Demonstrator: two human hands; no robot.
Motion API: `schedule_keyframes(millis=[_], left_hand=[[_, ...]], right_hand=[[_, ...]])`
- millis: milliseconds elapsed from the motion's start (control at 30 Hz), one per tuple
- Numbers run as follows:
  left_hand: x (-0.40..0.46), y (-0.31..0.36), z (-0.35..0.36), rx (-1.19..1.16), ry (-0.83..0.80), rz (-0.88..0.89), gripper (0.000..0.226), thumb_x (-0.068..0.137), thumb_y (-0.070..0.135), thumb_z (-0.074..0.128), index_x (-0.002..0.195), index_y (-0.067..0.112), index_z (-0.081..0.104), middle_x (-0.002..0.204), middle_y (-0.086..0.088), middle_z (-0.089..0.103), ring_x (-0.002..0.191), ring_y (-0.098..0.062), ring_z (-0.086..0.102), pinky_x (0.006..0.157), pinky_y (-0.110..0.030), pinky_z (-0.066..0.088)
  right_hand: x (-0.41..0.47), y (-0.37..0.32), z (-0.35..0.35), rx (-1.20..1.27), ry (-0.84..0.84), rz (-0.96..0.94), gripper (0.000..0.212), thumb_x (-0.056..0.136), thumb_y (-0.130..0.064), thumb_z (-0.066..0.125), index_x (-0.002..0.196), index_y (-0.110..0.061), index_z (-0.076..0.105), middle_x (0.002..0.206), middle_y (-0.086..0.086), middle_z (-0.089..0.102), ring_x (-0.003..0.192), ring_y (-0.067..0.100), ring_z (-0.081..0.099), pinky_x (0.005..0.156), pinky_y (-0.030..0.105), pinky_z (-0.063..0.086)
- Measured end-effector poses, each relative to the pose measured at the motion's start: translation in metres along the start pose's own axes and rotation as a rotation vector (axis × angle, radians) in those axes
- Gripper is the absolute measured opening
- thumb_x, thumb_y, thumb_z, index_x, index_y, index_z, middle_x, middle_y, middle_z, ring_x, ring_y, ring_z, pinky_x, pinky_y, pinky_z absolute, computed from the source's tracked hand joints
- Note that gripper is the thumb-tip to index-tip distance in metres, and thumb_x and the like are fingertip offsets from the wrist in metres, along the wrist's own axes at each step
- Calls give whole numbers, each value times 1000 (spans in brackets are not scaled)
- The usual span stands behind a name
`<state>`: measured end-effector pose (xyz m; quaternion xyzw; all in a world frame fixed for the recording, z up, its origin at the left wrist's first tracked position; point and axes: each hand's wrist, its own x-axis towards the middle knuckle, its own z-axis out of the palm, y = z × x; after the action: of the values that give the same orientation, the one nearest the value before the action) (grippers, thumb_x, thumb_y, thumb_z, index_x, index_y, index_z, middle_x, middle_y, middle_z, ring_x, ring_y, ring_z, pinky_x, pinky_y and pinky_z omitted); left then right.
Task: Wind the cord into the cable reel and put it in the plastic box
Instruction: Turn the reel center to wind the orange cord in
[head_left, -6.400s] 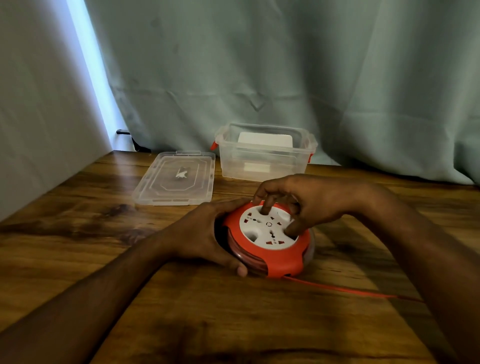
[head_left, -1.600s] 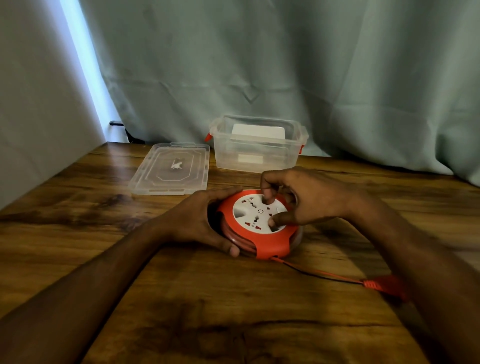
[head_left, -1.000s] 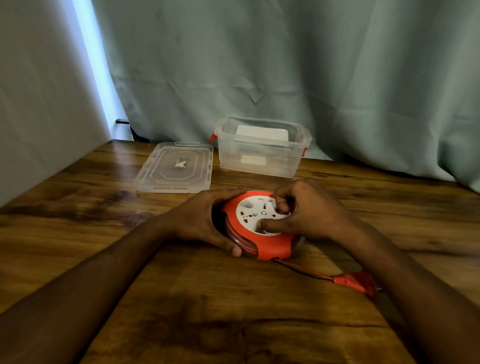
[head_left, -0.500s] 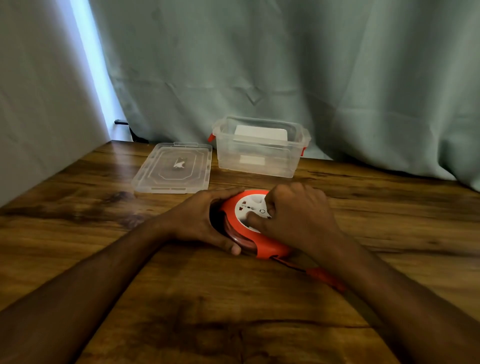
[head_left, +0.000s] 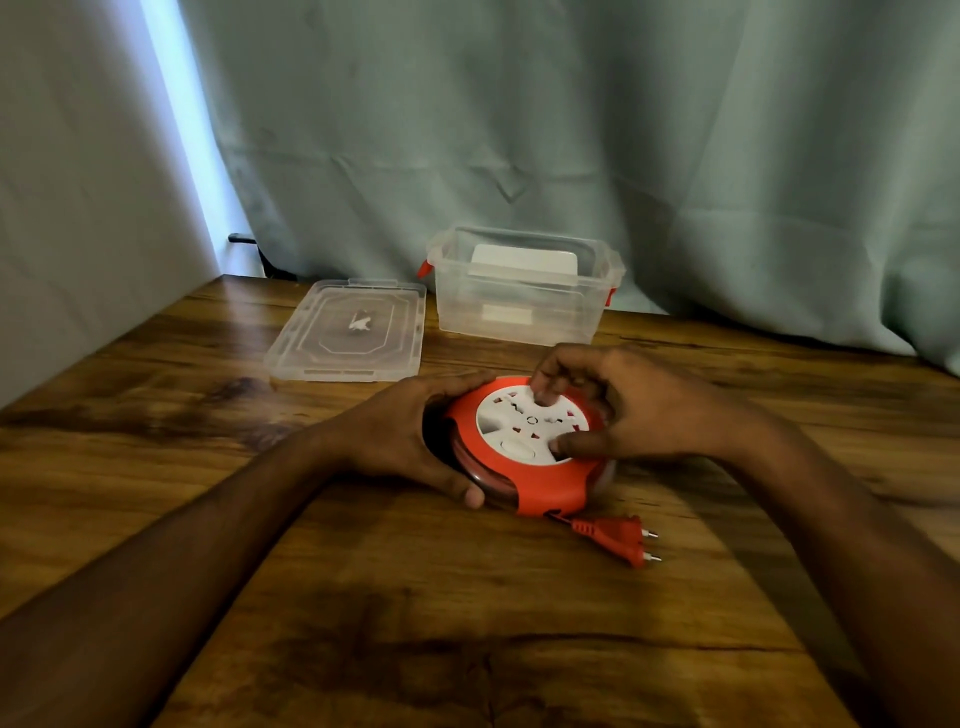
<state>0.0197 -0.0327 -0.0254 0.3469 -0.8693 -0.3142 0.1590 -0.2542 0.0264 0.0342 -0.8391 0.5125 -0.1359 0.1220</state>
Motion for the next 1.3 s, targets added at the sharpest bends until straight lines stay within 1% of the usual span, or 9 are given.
schedule_keyframes(millis=[133,300,567,733,833,1000,1100,1167,1300], left_hand=[[0,-1,1,-1,-12,-16,135,45,67,90,159,41,23,155,26,36,141,2,36,107,-8,33],[0,1,3,-25,0,-14,133,43,67,90,156,42,24,149,30,36,141,1,37,104,-6,34],[0,3,4,0,16,-4,130,45,71,87,155,43,23,145,33,36,135,5,39,99,2,34],[-3,8,3,-8,6,22,124,45,65,92,150,49,28,141,40,41,132,13,44,112,-15,39],[-10,12,0,-10,-34,64,118,45,59,95,145,55,32,142,41,45,134,13,44,112,-16,40],[-16,19,-3,80,-137,144,126,48,64,92,155,41,30,153,28,39,141,3,39,118,-34,40],[-14,16,-8,70,-140,175,121,51,67,89,154,41,32,152,25,40,139,0,42,113,-35,45],[-12,12,-14,83,52,166,112,57,78,80,154,49,31,156,23,34,140,-1,39,112,-38,46],[8,7,-34,-43,637,66,87,71,90,57,145,44,49,150,14,47,132,-6,50,101,-36,51]], right_hand=[[-1,0,0,39,51,-2,61,62,-56,87,110,-46,50,105,-24,71,82,-11,61,60,7,44],[4,-14,7,4,132,111,61,49,-64,89,87,-36,50,74,-6,69,68,6,66,51,34,51],[13,-35,32,-130,283,363,56,55,-72,81,68,-26,54,64,-8,59,62,9,57,47,28,35],[11,-44,40,-204,315,412,57,58,-78,77,75,-26,58,76,-10,62,73,8,61,56,29,51],[7,-45,31,-160,162,357,53,64,-75,76,69,-25,63,73,-7,70,68,7,69,57,29,59],[-5,-44,8,145,-241,285,36,80,-54,79,71,-20,73,66,-12,75,64,2,73,66,31,62],[-8,-36,-4,298,-320,258,26,85,-45,77,85,-20,77,71,-3,77,49,5,66,43,17,48],[-1,-24,-12,344,-82,283,27,82,-48,79,86,-22,76,71,1,77,48,9,64,44,20,49],[30,11,-21,292,702,419,34,81,-52,79,100,-27,68,87,-1,73,76,16,69,68,36,59]])
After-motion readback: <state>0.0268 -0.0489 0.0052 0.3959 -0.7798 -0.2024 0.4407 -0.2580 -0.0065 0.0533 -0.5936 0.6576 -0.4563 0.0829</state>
